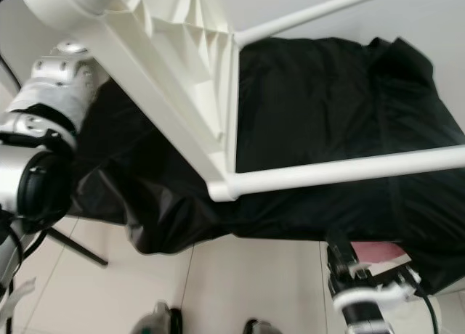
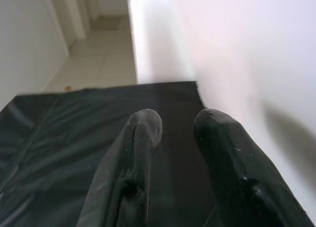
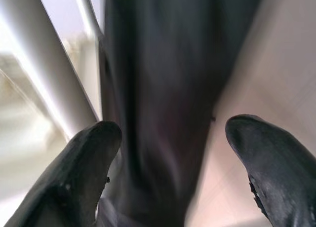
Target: Building children table
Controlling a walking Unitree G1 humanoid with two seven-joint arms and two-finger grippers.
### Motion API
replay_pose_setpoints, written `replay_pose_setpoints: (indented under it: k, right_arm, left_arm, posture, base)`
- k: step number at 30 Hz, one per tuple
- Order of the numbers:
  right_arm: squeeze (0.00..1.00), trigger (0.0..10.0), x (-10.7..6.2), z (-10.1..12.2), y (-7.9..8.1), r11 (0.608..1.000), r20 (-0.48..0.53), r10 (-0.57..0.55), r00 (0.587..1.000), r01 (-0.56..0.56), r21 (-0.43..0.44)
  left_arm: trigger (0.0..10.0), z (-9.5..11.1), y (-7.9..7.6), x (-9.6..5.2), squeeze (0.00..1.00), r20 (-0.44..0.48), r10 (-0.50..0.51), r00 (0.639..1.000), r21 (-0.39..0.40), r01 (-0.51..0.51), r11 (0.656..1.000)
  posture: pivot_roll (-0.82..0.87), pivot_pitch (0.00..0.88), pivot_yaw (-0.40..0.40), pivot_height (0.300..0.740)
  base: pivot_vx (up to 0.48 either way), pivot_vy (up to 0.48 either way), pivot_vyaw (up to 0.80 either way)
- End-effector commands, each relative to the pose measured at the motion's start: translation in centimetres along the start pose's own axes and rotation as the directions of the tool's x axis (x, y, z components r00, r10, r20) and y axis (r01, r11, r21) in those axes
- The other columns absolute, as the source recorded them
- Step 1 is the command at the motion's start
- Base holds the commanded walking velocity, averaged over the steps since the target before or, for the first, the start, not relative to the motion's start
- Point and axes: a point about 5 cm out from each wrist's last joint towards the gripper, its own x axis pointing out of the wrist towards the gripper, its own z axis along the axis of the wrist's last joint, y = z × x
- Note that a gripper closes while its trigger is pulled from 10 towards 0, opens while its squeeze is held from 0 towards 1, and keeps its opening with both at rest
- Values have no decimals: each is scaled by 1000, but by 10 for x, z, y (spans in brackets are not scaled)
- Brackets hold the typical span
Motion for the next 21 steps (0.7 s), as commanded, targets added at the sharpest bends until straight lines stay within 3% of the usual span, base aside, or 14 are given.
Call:
replay_pose_setpoints:
  k: [1, 3, 5, 8, 9, 12, 13, 15, 21]
  right_arm:
    - [0, 10000, -17, -16, -23, 996, -35, -86, 996, 87, 6]
    - [0, 10000, -17, -16, -23, 996, -35, -86, 996, 87, 6]
    - [0, 10000, -24, -18, -24, 997, -19, -25, 1000, 26, 79]
    - [0, 10000, -30, -21, -16, 994, -39, 75, 996, -71, 85]
    - [0, 10000, -37, -22, -3, 975, -82, 212, 974, -206, 81]
    - [0, 10000, -39, -22, 0, 968, -91, 243, 966, -236, 85]
    - [0, 10000, -29, -13, 23, 921, -139, 377, 916, -387, -51]
    - [0, 10000, -18, -7, 43, 860, -170, 467, 868, -490, -140]
    - [0, 10000, 5, 6, 63, 801, -149, 531, 834, -552, -231]
  left_arm:
    - [10000, 14, -9, 2, 0, 38, -31, 999, 32, 30, 999]
    - [10000, 14, -9, 2, 0, 38, -31, 999, 32, 30, 999]
    - [10000, 18, -9, 3, 0, 47, -27, 999, 63, 24, 998]
    - [10000, 22, -10, 3, 0, 60, -37, 998, 57, 33, 998]
    - [10000, 28, -11, 3, 0, 74, -49, 996, 54, 45, 997]
    - [10000, 29, -11, 3, 0, 77, -51, 996, 56, 47, 997]
    - [10000, 33, -18, 4, 0, 84, -91, 992, 78, 84, 993]
    - [10000, 34, -22, 4, 0, 87, -117, 989, 95, 108, 990]
    - [10000, 29, -24, 4, 0, 73, -133, 988, 102, 125, 987]
  posture:
    - [-42, 168, 59, 740]
    - [-42, 168, 59, 740]
    - [-40, 169, 69, 740]
    - [-40, 169, 77, 740]
    - [-38, 169, 91, 740]
    - [-38, 169, 91, 740]
    - [-39, 167, 102, 740]
    - [-41, 163, 107, 740]
    - [-31, 159, 104, 740]
  base:
    - [0, 0, 0]
    - [0, 0, 0]
    - [0, 0, 0]
    - [0, 0, 0]
    - [0, 0, 0]
    - [0, 0, 0]
    - [0, 0, 0]
    - [0, 0, 0]
    - [0, 0, 0]
